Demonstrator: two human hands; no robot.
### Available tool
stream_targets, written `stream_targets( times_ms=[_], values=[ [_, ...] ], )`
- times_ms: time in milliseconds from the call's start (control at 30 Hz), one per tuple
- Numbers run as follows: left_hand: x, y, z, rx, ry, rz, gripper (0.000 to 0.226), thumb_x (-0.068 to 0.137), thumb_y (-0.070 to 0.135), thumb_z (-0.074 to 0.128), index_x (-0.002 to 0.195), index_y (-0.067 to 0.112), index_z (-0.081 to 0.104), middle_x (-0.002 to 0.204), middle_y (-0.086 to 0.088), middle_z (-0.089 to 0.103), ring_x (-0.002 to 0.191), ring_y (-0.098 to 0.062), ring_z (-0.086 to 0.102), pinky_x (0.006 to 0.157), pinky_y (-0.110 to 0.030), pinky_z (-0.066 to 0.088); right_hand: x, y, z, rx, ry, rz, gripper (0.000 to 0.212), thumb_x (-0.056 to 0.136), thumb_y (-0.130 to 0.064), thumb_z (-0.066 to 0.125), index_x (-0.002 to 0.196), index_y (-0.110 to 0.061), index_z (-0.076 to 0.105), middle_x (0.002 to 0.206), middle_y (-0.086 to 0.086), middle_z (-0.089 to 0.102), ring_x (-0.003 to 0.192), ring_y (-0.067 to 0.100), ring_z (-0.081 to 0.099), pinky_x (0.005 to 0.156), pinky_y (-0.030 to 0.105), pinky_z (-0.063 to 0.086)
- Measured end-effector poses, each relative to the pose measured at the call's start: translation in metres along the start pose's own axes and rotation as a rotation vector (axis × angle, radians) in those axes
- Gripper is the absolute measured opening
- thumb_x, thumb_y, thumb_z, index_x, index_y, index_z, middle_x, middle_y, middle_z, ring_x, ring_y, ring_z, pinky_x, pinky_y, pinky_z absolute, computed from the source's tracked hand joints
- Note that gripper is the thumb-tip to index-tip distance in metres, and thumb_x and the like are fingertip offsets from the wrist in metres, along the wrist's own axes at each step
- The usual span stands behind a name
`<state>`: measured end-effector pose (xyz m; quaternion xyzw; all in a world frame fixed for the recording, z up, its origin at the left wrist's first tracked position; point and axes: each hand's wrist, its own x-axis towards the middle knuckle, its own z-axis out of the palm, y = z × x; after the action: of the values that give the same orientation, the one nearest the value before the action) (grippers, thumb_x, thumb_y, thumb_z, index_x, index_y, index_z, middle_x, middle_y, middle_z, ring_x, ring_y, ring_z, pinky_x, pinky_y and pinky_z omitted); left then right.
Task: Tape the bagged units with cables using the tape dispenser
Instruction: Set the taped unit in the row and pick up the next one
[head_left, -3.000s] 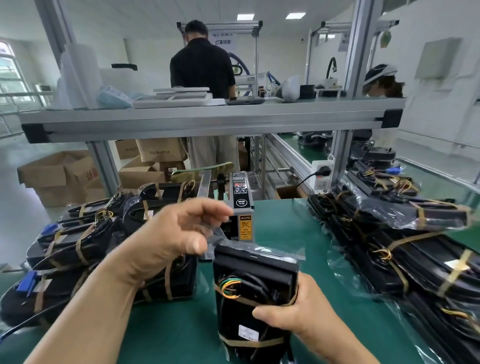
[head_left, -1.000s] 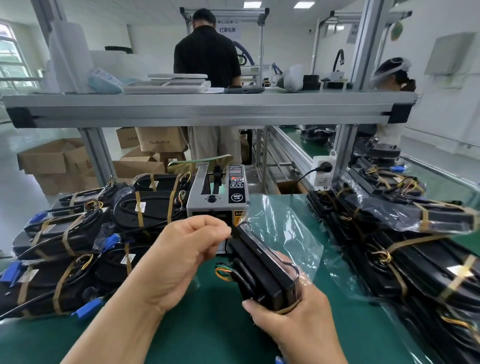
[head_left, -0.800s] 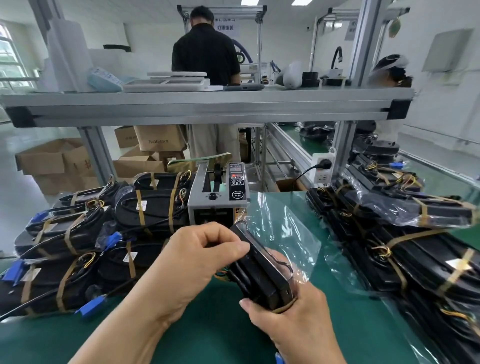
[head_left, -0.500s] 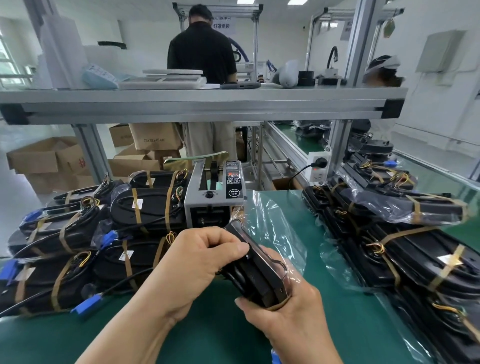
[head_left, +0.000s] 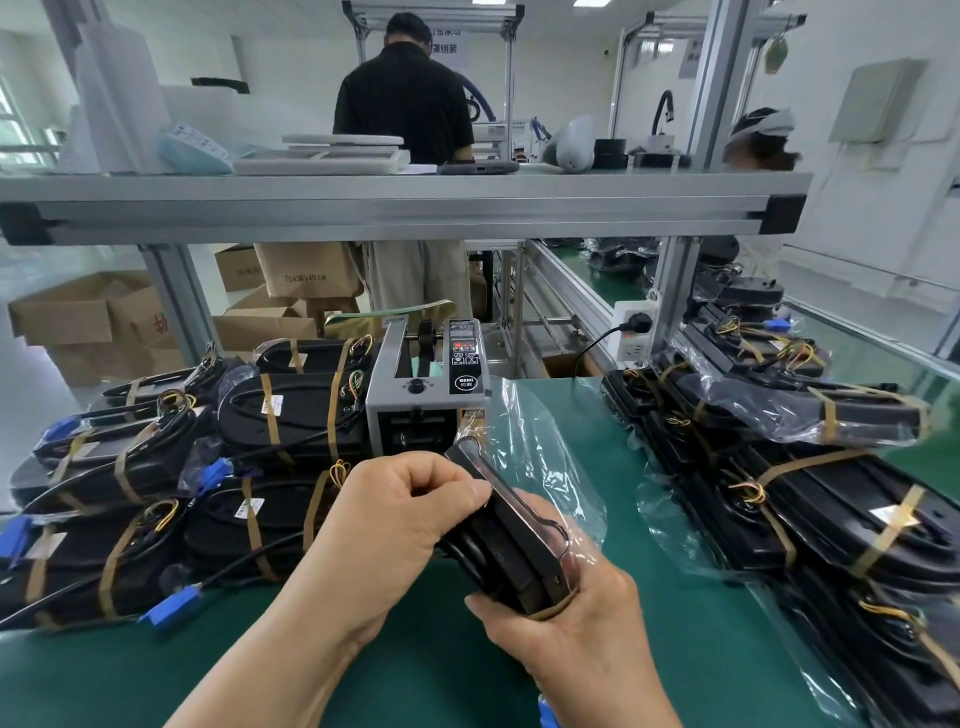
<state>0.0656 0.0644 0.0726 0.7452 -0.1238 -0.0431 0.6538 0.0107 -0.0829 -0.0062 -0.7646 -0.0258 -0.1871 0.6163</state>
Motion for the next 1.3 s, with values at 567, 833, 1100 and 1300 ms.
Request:
stream_targets(
  times_ms=[567, 833, 1100, 1300],
  values=[
    [-0.002, -0.008, 0.006, 0.166, 0.173, 0.033, 0.047, 0.043, 0.063, 0.074, 0.077, 0.033, 0.061, 0.062, 0.017, 0.048, 0.056, 0.000, 0.044, 0.064, -0.027, 0.045, 0.000, 0.001, 0.002, 0.027, 0.031, -0.045, 0.071, 0.051, -0.020, 0.087, 0.115, -0.044, 0.069, 0.097, -0.009, 0.077, 0.087, 0.008, 0.074, 0.072, 0.014, 0.054],
    [0.008, -0.013, 0.006, 0.060, 0.185, 0.062, 0.020, 0.074, 0.036, 0.079, 0.067, 0.023, 0.066, 0.059, 0.007, 0.051, 0.057, -0.007, 0.044, 0.055, -0.020, 0.040, 0.000, 0.001, 0.002, 0.058, 0.021, -0.033, 0.071, 0.051, -0.018, 0.087, 0.114, -0.044, 0.069, 0.096, -0.006, 0.078, 0.086, 0.010, 0.074, 0.074, 0.016, 0.054],
    [0.009, -0.019, 0.007, -0.013, 0.106, -0.008, 0.039, 0.053, 0.045, 0.091, 0.072, 0.023, 0.065, 0.062, 0.009, 0.054, 0.057, -0.003, 0.048, 0.055, -0.014, 0.042, -0.003, -0.005, -0.003, 0.083, 0.024, -0.013, 0.061, 0.052, -0.021, 0.088, 0.106, -0.045, 0.073, 0.087, -0.007, 0.077, 0.079, 0.007, 0.072, 0.065, 0.011, 0.052],
    [0.009, -0.013, -0.002, 0.013, 0.005, -0.054, 0.025, 0.066, 0.021, 0.088, 0.080, 0.018, 0.068, 0.063, 0.007, 0.058, 0.057, -0.004, 0.052, 0.053, -0.014, 0.043, -0.004, -0.005, -0.002, 0.094, 0.018, -0.035, 0.069, 0.053, -0.014, 0.087, 0.112, -0.045, 0.070, 0.095, -0.007, 0.078, 0.089, 0.010, 0.074, 0.076, 0.015, 0.054]
  ],
)
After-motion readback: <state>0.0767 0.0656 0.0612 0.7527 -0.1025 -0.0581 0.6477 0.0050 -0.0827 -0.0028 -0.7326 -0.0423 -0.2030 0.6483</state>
